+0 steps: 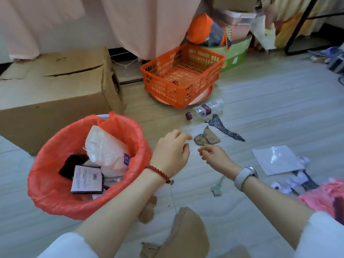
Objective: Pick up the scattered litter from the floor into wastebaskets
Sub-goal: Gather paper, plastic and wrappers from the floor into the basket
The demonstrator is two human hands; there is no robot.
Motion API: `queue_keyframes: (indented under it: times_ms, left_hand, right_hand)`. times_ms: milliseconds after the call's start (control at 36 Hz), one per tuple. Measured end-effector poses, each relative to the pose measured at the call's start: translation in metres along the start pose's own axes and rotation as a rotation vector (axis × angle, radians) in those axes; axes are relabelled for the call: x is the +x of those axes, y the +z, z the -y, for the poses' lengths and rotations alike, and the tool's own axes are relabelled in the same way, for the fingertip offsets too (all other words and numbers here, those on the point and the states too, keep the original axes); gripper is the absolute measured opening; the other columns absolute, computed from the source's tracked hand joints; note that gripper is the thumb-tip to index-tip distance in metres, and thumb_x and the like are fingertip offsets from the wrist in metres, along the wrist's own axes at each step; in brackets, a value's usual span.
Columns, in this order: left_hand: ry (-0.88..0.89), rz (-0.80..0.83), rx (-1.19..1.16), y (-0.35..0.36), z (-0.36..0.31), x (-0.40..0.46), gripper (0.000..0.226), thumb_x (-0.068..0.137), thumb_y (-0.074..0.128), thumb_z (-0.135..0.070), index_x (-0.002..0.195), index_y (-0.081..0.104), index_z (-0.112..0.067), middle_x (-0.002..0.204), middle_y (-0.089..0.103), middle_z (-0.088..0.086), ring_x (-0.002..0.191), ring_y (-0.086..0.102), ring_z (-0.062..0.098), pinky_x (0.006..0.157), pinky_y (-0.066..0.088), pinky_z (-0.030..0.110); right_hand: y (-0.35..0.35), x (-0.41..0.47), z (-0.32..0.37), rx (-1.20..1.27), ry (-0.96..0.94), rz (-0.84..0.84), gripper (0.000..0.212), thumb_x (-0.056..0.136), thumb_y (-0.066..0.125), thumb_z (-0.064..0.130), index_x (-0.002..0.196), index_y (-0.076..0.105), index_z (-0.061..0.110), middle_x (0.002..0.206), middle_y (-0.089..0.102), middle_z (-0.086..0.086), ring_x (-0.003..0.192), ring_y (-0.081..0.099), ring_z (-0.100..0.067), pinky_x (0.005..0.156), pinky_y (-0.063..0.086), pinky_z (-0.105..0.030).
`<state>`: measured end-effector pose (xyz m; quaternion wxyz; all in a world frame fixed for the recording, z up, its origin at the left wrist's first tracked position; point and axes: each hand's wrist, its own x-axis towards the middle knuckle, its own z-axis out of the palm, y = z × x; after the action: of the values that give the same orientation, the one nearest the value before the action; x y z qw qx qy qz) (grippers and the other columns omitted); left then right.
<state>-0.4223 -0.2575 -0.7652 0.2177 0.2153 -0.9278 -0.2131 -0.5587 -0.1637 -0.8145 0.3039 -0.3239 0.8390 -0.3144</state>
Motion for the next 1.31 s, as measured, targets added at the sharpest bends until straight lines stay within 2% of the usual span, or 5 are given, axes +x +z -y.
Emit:
queue_keyframes:
  times_ms: [528,722,833,1056,1306]
  left_hand:
    - [-0.313,0.773,0.386,0.090,0.034,0.008,0.039,0.093,0.046,-0.021,0.132,0.043,-0.016,0.137,0.040,0.007,0.116,0.049,0.025,0.096,0.041,0.033]
    - [-0.539,0.754,0.239,0.115,0.070,-0.023,0.043,0.091,0.050,-0.019,0.133,0.043,-0.015,0.139,0.036,0.010,0.124,0.041,0.025,0.102,0.033,0.031]
    - [-0.592,0.670,0.245,0.136,0.084,-0.032,0.047,0.089,0.050,-0.019,0.135,0.040,-0.016,0.143,0.030,0.012,0.131,0.028,0.030,0.106,0.031,0.041]
    - [-0.747,0.530,0.287,0.161,0.119,-0.019,0.080,0.084,0.050,-0.056,0.146,0.003,-0.036,0.154,-0.016,0.008,0.140,-0.013,0.036,0.111,0.009,0.056]
    - [-0.409,0.408,0.277,0.164,0.118,-0.021,0.028,0.091,0.048,-0.013,0.115,0.062,-0.018,0.117,0.054,0.012,0.110,0.044,0.033,0.080,0.043,0.038]
  right_hand:
    - [0.019,0.010,-0.165,-0.551,0.040,0.245,0.094,0.076,0.058,0.061,0.147,0.004,0.032,0.155,-0.009,-0.016,0.142,-0.008,-0.037,0.114,0.007,-0.048]
    - [0.052,0.009,-0.166,-0.696,-0.149,-0.009,0.045,0.023,0.086,0.005,0.054,0.054,0.011,0.064,0.053,-0.007,0.060,0.058,-0.026,0.039,0.027,-0.024]
    - [0.054,0.003,-0.165,-0.673,-0.275,-0.029,0.028,0.040,0.072,-0.007,0.052,0.052,0.009,0.060,0.051,-0.008,0.059,0.056,-0.026,0.044,-0.002,-0.022]
    - [0.049,0.011,-0.156,-0.669,-0.158,0.172,0.029,0.083,0.043,-0.005,0.103,0.063,0.001,0.104,0.055,-0.015,0.104,0.047,-0.028,0.064,0.027,-0.030]
    - [0.040,0.005,-0.145,-0.557,-0.034,0.245,0.023,0.085,0.045,0.005,0.092,0.066,0.003,0.095,0.057,-0.019,0.097,0.053,-0.032,0.064,0.027,-0.029]
